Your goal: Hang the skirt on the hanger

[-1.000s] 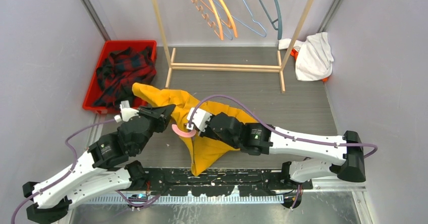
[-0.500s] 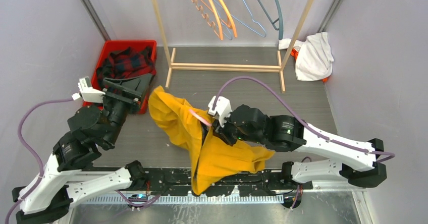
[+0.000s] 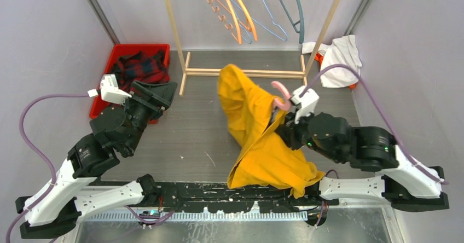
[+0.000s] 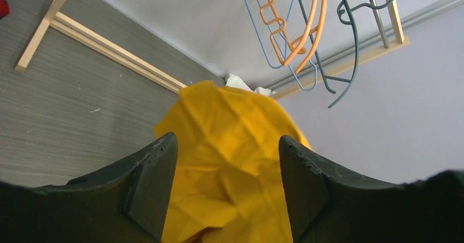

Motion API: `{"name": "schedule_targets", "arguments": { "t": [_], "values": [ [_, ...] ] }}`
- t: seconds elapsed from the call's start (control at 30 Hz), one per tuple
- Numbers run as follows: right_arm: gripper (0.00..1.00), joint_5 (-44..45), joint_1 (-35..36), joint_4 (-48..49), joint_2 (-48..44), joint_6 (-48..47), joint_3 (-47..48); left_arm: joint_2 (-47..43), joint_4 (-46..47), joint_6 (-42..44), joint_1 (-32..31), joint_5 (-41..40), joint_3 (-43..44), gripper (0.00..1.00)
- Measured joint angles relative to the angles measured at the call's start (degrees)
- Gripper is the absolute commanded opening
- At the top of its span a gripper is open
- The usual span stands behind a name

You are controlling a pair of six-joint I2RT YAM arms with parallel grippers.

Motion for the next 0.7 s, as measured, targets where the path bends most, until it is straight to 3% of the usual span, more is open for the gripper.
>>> {"name": "schedule_targets", "arguments": {
  "t": [0.1,0.23,0.43,0.5,0.7],
  "values": [
    [0.01,6.23,0.00,-4.96,-1.29,2.97,3.19,-0.37,0.02,1.42,0.00,-0.02,-0.28,0.70],
    [0.01,13.99,-0.04,-10.73,-2.12,6.58,6.93,0.11,-0.46,3.96,0.02,0.96,-0.33,0.81],
    [0.01,19.54,-0.15,-15.34,-0.35,9.86,9.01,4.15,-4.72,5.27,0.00,5.03,0.02,0.84],
    [0.01,21.66,-0.15,-17.77,1.46,11.52,9.66,4.96,-5.16,5.22,0.00,6.97,-0.90,0.92],
    [0.01,25.27,-0.15,-21.42,3.54,14.91,10.73,6.27,-4.98,5.25,0.00,13.49,-7.56,0.95]
  ]
}}
